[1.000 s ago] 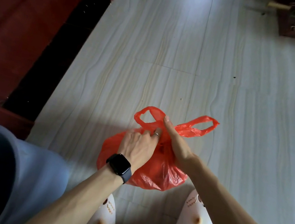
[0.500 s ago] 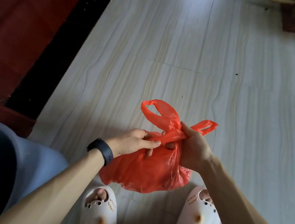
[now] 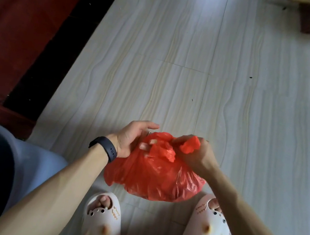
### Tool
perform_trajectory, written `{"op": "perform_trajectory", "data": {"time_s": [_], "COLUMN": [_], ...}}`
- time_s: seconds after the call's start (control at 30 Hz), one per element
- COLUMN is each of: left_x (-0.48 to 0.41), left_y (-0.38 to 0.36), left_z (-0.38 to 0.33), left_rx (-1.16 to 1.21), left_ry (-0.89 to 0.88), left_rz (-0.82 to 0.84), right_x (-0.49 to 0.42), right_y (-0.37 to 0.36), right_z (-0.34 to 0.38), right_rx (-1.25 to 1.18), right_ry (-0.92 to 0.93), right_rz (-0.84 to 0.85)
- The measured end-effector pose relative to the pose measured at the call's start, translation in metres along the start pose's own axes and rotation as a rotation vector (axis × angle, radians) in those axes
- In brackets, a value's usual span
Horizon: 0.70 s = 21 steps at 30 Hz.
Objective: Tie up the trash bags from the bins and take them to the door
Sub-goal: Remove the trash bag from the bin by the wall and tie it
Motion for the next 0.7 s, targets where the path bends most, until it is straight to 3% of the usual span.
{"op": "perform_trajectory", "data": {"time_s": [0.1,0.2,0.33,0.5,0.6,0.7], "left_x": [-0.003,-0.003,-0.004,-0.015,-0.02,-0.018], "left_y": [0.003,0.002,0.005,0.001,0.004,0.002], "left_z": [0.002,-0.001,-0.003,0.0,0.003,0.0], "left_rx": [-0.109,-0.081,-0.076,-0.094,0.04,0.008], "left_ry": [0.0,-0.023,-0.101,-0.218,-0.322,-0.412], "left_rz": [0.033,0.062,-0.023,-0.41,-0.506,-0.599], "right_x": [0.004,0.004,0.008,0.008,0.01,0.008], "right_y": [-0.001,0.0,-0.011,-0.019,-0.024,-0.03], "right_z": [-0.001,-0.004,-0.005,-0.002,0.003,0.011], "right_rx": [0.007,-0.033,-0.076,-0.07,-0.125,-0.249], "right_ry": [0.258,0.282,0.206,0.148,0.089,0.028], "right_rz": [-0.237,-0.313,-0.242,-0.16,-0.099,-0.078]}}
Point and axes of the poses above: each hand's wrist, its own x-axis away from the middle knuckle, its own y-axis out of the back of the hand, z = x × y, the point moved 3 cm from there along -x, towards the middle knuckle, and after that the axes turned 9 degrees about -x, right-handed, at the moved point
